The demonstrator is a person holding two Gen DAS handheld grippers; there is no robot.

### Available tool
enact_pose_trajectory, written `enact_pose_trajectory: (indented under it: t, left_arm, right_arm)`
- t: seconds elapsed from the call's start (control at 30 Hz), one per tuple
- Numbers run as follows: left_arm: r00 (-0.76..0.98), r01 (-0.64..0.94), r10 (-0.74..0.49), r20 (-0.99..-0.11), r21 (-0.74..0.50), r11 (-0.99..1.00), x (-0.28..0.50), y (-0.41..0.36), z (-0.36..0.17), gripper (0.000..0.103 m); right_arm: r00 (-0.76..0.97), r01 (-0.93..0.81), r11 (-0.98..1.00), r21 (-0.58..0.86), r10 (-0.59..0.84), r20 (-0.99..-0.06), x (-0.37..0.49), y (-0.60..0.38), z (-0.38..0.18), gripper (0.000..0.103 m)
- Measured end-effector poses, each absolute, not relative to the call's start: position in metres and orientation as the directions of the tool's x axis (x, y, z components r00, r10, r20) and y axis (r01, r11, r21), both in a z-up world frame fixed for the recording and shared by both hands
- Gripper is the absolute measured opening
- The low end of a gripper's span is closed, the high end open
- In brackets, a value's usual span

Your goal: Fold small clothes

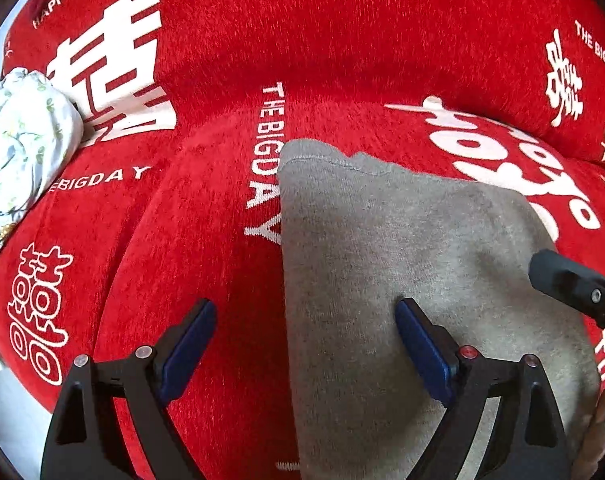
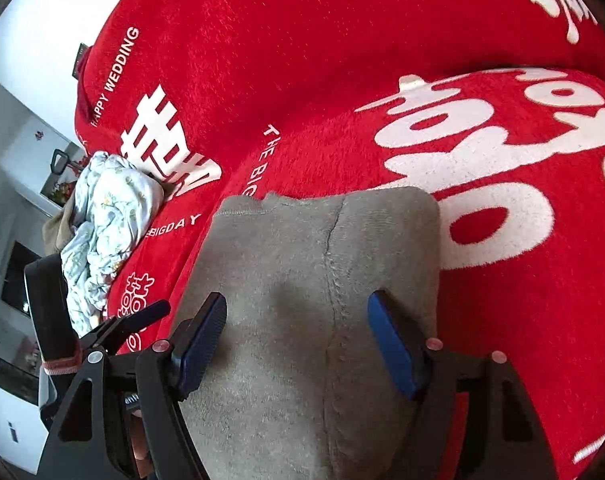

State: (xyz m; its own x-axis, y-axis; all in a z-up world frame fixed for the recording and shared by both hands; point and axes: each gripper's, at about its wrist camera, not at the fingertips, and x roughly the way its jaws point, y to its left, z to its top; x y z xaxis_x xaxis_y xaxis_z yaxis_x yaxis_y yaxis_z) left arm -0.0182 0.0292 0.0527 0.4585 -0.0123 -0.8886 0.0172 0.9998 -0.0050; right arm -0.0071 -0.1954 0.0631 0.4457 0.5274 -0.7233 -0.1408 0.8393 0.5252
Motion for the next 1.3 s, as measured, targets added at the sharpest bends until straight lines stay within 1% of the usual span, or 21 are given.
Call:
enact_pose_trajectory:
  t: [0.07,0.17,0.23,0.27,0.33,0.4,0.47,0.53,0.57,0.67,0.8,0.87,0.93,1.0,1.07,1.1,1.2,1.27,1.3]
  left_arm:
    - [0.479,0.022,-0.032,-0.877,-0.025,0.999,-0.033,0.029,0.062,0.092]
    - [0.523,0.053,-0.072,-0.849,-0.052,0.997,-0.064,0.028,0.075,0.092]
    - [0.544,0.068,-0.066,-0.836,-0.034,0.997,-0.082,0.024,0.075,0.092]
    - [0.554,0.069,-0.039,-0.832,-0.001,0.998,-0.091,0.021,0.073,0.092]
    - [0.567,0.072,-0.012,-0.824,0.034,0.997,-0.103,0.019,0.066,0.092]
    - [0.585,0.07,-0.019,-0.811,0.027,0.997,-0.113,0.02,0.067,0.092]
    - [0.602,0.058,-0.02,-0.798,0.019,0.998,-0.125,0.022,0.073,0.092]
    - [0.622,0.039,-0.024,-0.782,0.0,0.999,-0.135,0.024,0.08,0.092]
    - [0.638,0.037,-0.031,-0.769,-0.009,0.999,-0.142,0.024,0.084,0.092]
    - [0.677,0.027,-0.026,-0.735,-0.01,1.0,-0.157,0.023,0.094,0.092]
    - [0.707,-0.001,0.004,-0.707,0.005,1.0,-0.165,0.025,0.102,0.092]
    - [0.699,0.004,-0.016,-0.715,-0.018,1.0,-0.165,0.028,0.103,0.092]
    - [0.704,0.01,-0.047,-0.709,-0.056,0.998,-0.168,0.034,0.105,0.092]
    - [0.72,-0.043,0.01,-0.694,-0.031,0.999,-0.175,0.035,0.108,0.092]
    - [0.763,-0.115,0.092,-0.639,0.006,0.993,-0.189,0.034,0.112,0.092]
    - [0.771,-0.129,0.111,-0.627,0.016,0.991,-0.193,0.033,0.113,0.092]
    - [0.746,-0.123,0.118,-0.655,0.039,0.992,-0.196,0.029,0.109,0.092]
    - [0.723,-0.08,0.083,-0.686,0.037,0.996,-0.195,0.025,0.105,0.092]
    - [0.724,-0.07,0.076,-0.685,0.037,0.997,-0.196,0.023,0.106,0.092]
  right_arm:
    - [0.47,-0.198,0.849,0.489,0.521,-0.713,-0.028,-0.191,0.078,0.077]
    - [0.475,-0.312,0.815,0.488,0.578,-0.663,-0.07,-0.187,0.094,0.077]
    - [0.473,-0.341,0.808,0.48,0.589,-0.655,-0.092,-0.185,0.092,0.078]
    - [0.47,-0.344,0.814,0.469,0.581,-0.664,-0.1,-0.184,0.086,0.079]
    - [0.481,-0.332,0.827,0.454,0.562,-0.673,-0.113,-0.187,0.075,0.078]
    - [0.492,-0.33,0.825,0.458,0.564,-0.663,-0.128,-0.191,0.071,0.078]
    - [0.492,-0.311,0.85,0.425,0.527,-0.693,-0.142,-0.191,0.069,0.078]
    - [0.532,-0.287,0.892,0.349,0.451,-0.717,-0.158,-0.19,0.073,0.079]
    - [0.574,-0.263,0.922,0.283,0.385,-0.723,-0.17,-0.187,0.078,0.08]
    - [0.63,-0.244,0.952,0.185,0.3,-0.716,-0.189,-0.178,0.09,0.08]
    - [0.683,-0.207,0.976,0.073,0.198,-0.703,-0.204,-0.167,0.103,0.085]
    - [0.692,-0.197,0.979,0.048,0.173,-0.701,-0.208,-0.163,0.105,0.086]
    - [0.691,-0.198,0.979,0.054,0.178,-0.701,-0.213,-0.161,0.107,0.086]
    - [0.692,-0.191,0.98,0.051,0.171,-0.701,-0.217,-0.16,0.108,0.086]
    - [0.697,-0.185,0.982,0.046,0.164,-0.698,-0.218,-0.159,0.109,0.086]
    - [0.698,-0.18,0.983,0.046,0.16,-0.698,-0.219,-0.159,0.109,0.086]
    - [0.706,-0.168,0.985,0.042,0.149,-0.692,-0.221,-0.16,0.111,0.086]
    - [0.706,-0.162,0.986,0.039,0.144,-0.693,-0.222,-0.16,0.112,0.086]
    - [0.708,-0.161,0.986,0.038,0.142,-0.692,-0.223,-0.159,0.113,0.086]
